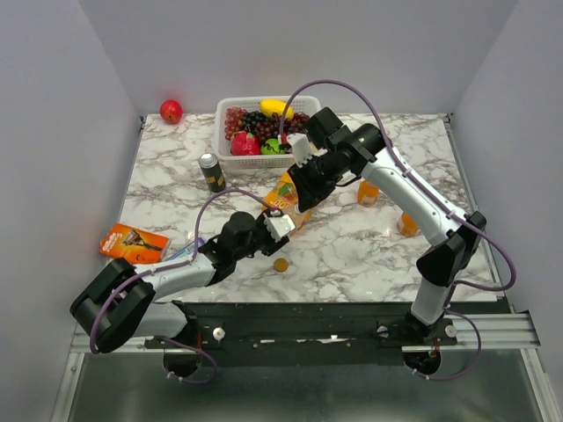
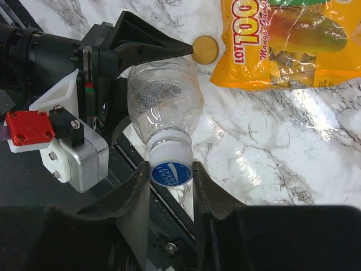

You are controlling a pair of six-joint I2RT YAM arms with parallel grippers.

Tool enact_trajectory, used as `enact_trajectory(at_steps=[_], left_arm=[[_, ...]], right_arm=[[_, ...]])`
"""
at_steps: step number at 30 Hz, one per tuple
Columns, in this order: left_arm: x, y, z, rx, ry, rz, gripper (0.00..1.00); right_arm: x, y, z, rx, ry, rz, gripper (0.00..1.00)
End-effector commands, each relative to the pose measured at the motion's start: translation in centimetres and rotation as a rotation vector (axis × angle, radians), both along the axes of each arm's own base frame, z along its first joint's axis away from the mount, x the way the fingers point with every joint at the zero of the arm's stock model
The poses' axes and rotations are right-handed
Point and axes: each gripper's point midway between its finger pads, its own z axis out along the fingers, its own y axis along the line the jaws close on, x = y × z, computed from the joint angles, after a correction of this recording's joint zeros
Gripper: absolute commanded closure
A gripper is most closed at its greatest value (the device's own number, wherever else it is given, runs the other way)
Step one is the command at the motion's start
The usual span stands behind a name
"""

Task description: Screw on the bottle caps

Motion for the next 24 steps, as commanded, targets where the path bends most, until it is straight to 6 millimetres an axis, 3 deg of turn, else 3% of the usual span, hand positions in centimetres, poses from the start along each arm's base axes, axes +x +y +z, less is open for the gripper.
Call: enact_trajectory(at_steps=[1, 6, 13, 17, 18, 20, 21, 22, 23, 24], left_arm=[[-1.2, -3.5, 6.1, -0.16, -0.134, -0.165, 1.0], [-2.1, -3.4, 4.2, -0.118, -0.069, -0.196, 1.0], [-4.7, -3.9, 2.0, -0.107, 0.109, -0.282, 1.0], [-4.5, -4.3, 3.1, -0.138, 0.163, -0.303, 1.0], [-4.4, -4.2, 3.1, -0.14, 0.183, -0.302, 1.0], [-4.2, -4.5, 4.2, -0.154, 0.191, -0.334, 1.0], [-4.4, -4.4, 4.0, -0.14, 0.215, -0.341, 1.0], [-4.3, -4.4, 4.3, -0.135, 0.208, -0.348, 1.0], [-4.3, -4.7, 5.2, -0.14, 0.198, -0.372, 1.0], [-4.6, -4.4, 4.8, -0.119, 0.216, -0.38, 1.0]], right_arm=[[-0.4, 1.9, -0.1, 0.028, 0.005, 0.051, 0.61], [-0.5, 1.8, 1.0, 0.053, -0.018, 0.061, 0.4], [-0.6, 2.1, 5.6, 0.13, -0.127, 0.159, 0.07], [-0.6, 1.2, 10.8, 0.232, -0.249, 0.239, 0.03], [-0.1, 0.3, 11.0, 0.257, -0.252, 0.242, 0.03], [-1.7, -0.9, 13.6, 0.363, -0.364, 0.386, 0.03], [-1.9, -1.8, 13.9, 0.359, -0.421, 0.423, 0.03], [-2.1, -2.4, 11.7, 0.312, -0.456, 0.509, 0.03], [-2.6, -2.7, 11.5, 0.313, -0.5, 0.562, 0.02], [-3.9, -3.8, 12.5, 0.317, -0.583, 0.603, 0.02]])
